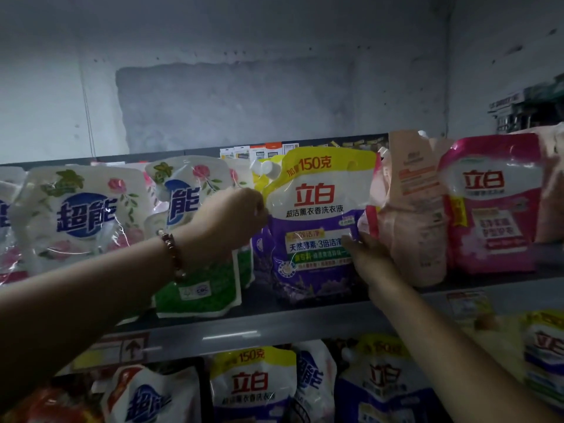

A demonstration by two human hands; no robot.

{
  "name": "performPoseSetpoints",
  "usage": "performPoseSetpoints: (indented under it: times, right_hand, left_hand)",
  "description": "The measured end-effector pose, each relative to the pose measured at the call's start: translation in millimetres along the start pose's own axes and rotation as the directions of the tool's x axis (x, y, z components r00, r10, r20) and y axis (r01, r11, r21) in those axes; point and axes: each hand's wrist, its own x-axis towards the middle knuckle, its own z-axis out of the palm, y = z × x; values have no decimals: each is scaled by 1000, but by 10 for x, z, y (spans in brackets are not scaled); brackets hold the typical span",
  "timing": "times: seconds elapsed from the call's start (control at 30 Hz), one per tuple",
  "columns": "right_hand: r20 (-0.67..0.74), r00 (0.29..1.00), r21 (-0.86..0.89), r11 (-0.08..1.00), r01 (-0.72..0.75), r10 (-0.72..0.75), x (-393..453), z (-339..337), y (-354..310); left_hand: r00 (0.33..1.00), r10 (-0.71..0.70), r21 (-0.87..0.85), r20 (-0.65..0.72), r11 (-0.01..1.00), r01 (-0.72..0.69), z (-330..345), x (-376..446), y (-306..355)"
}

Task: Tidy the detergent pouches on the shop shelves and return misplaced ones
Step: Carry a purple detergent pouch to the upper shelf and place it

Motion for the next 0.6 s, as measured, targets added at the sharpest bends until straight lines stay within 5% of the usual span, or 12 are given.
performPoseSetpoints:
  times: [0.1, 0.23, 0.3, 0.6]
  right_hand:
    - [99, 995, -154, 988, 22, -7, -4, -90, 30]
    - [102, 993, -417, 904, 91, -53, -34, -120, 118]
    - [60, 995, -462, 881, 103, -85, -92, -78, 166]
    - [89, 982, -539, 821, 191, -169, -253, -98, 206]
  left_hand:
    - [974, 208, 433, 89, 873, -226, -196, -74, 151]
    - [783, 621, 515, -41, 684, -517, -256, -82, 521]
    - [698, 708, 586, -107, 612, -531, -180, 146, 598]
    - [839, 524, 668, -146, 678, -307, -67, 1003, 728]
